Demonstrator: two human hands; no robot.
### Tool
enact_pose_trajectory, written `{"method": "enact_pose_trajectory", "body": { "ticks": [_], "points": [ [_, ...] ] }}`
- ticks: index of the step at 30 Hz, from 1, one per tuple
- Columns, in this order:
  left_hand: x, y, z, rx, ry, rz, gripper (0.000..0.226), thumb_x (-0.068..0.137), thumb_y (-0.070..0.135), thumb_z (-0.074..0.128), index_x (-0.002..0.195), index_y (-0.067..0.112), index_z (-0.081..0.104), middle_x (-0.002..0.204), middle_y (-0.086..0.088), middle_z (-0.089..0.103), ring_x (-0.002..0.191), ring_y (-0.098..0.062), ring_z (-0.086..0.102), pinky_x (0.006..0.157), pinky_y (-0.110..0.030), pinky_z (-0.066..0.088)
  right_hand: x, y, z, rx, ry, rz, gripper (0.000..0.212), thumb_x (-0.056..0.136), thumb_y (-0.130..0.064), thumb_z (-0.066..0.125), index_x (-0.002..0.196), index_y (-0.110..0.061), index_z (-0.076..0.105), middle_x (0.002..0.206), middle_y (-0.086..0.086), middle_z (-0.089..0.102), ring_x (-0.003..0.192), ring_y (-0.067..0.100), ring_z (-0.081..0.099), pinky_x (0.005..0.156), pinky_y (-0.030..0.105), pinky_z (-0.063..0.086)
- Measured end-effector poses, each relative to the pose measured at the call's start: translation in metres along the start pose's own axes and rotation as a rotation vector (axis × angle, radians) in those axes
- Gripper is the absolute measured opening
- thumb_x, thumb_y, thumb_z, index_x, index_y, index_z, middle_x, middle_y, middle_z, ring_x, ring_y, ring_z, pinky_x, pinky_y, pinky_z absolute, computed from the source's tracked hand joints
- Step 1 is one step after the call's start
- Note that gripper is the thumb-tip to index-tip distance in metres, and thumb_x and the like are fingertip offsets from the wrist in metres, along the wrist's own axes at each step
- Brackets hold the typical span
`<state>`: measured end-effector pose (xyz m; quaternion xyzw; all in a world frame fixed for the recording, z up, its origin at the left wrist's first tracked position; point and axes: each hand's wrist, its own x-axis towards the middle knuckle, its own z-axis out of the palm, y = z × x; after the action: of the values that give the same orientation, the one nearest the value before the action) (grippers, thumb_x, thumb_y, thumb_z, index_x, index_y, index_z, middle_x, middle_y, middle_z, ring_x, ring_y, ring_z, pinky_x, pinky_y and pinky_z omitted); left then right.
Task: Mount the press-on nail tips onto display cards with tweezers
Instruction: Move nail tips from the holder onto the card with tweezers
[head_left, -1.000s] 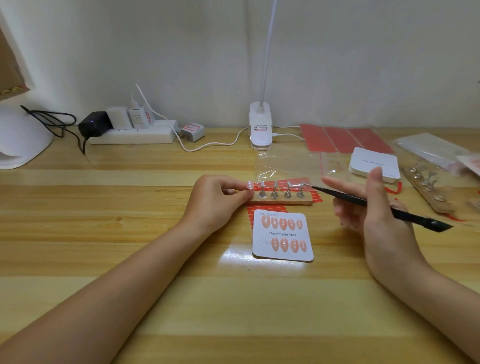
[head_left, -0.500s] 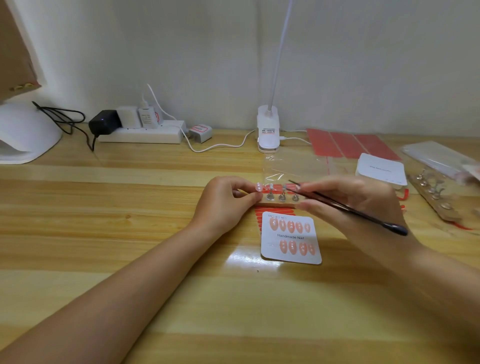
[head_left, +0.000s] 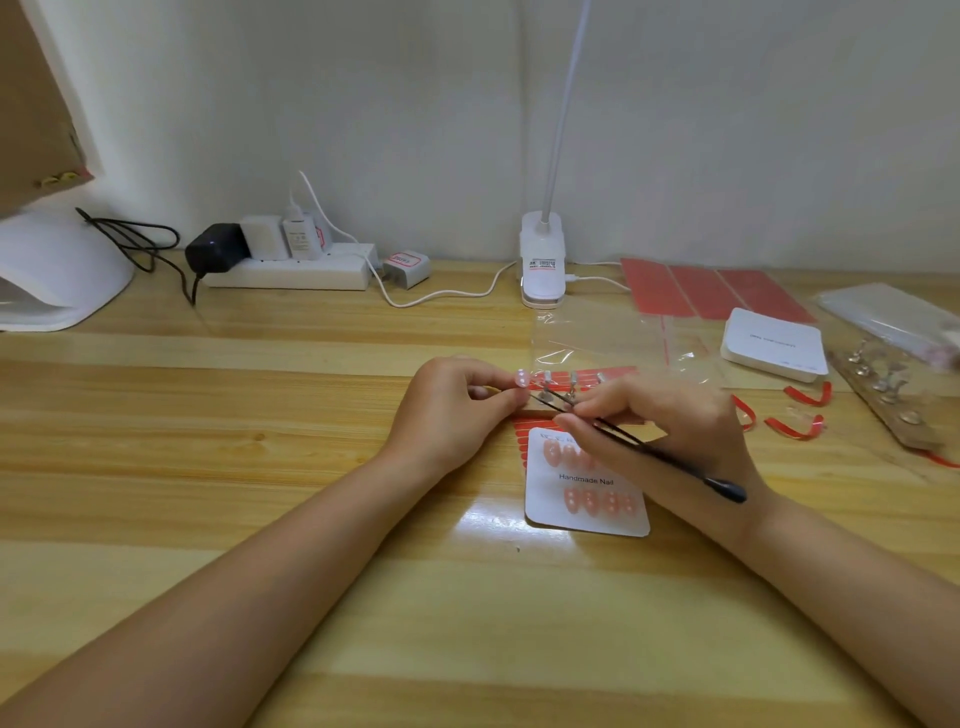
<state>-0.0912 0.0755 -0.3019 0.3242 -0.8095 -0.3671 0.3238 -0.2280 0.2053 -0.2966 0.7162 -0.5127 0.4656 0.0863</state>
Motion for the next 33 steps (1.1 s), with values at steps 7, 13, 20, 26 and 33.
{"method": "enact_pose_trajectory", "body": {
  "ticks": [7, 13, 20, 26, 33],
  "points": [
    [-0.001, 0.0, 0.0, -0.004, 0.0, 0.004, 0.005, 0.079, 0.019, 0.071, 0.082, 0.018, 0.075, 0.072, 0.013, 0.062, 0.061, -0.003, 0.05, 0.06, -0.014, 0.038, 0.0, 0.01, 0.003, -0.087, -0.034, -0.06, 0.015, 0.086, -0.016, 0.066, 0.081, -0.002, 0.069, 0.076, 0.003, 0.069, 0.071, 0.012, 0.064, 0.064, 0.03, 0.052],
    [0.0, 0.0, 0.0, -0.014, 0.003, -0.008, 0.003, 0.078, 0.017, 0.072, 0.081, 0.017, 0.074, 0.073, 0.007, 0.063, 0.06, -0.003, 0.051, 0.063, -0.016, 0.04, 0.0, 0.012, 0.006, -0.051, -0.024, 0.03, 0.014, 0.088, -0.021, 0.064, 0.082, -0.009, 0.067, 0.072, 0.004, 0.066, 0.068, 0.018, 0.062, 0.06, 0.031, 0.049],
    [0.0, 0.001, 0.001, -0.003, 0.0, 0.032, 0.009, 0.078, 0.014, 0.073, 0.086, 0.011, 0.075, 0.073, 0.011, 0.06, 0.06, -0.004, 0.049, 0.061, -0.013, 0.038, 0.002, 0.005, 0.01, -0.023, 0.098, 0.152, 0.019, 0.082, -0.026, 0.066, 0.074, -0.009, 0.066, 0.068, 0.0, 0.067, 0.067, 0.01, 0.061, 0.059, 0.019, 0.048],
    [0.0, 0.002, 0.001, -0.019, -0.006, 0.044, 0.012, 0.077, 0.011, 0.073, 0.089, 0.008, 0.074, 0.078, 0.002, 0.062, 0.063, -0.006, 0.049, 0.064, -0.017, 0.039, 0.003, 0.004, 0.012, 0.073, 0.135, 0.236, 0.019, 0.079, -0.018, 0.067, 0.075, 0.0, 0.065, 0.071, 0.005, 0.07, 0.068, 0.012, 0.067, 0.062, 0.027, 0.054],
    [0.001, 0.002, 0.002, -0.001, 0.002, 0.072, 0.013, 0.077, 0.01, 0.072, 0.09, 0.008, 0.074, 0.074, 0.01, 0.058, 0.062, -0.003, 0.049, 0.062, -0.01, 0.037, 0.005, 0.002, 0.011, 0.179, 0.141, 0.264, 0.009, 0.08, -0.017, 0.065, 0.076, -0.01, 0.061, 0.079, -0.01, 0.067, 0.074, 0.005, 0.068, 0.067, 0.023, 0.056]
  ]
}}
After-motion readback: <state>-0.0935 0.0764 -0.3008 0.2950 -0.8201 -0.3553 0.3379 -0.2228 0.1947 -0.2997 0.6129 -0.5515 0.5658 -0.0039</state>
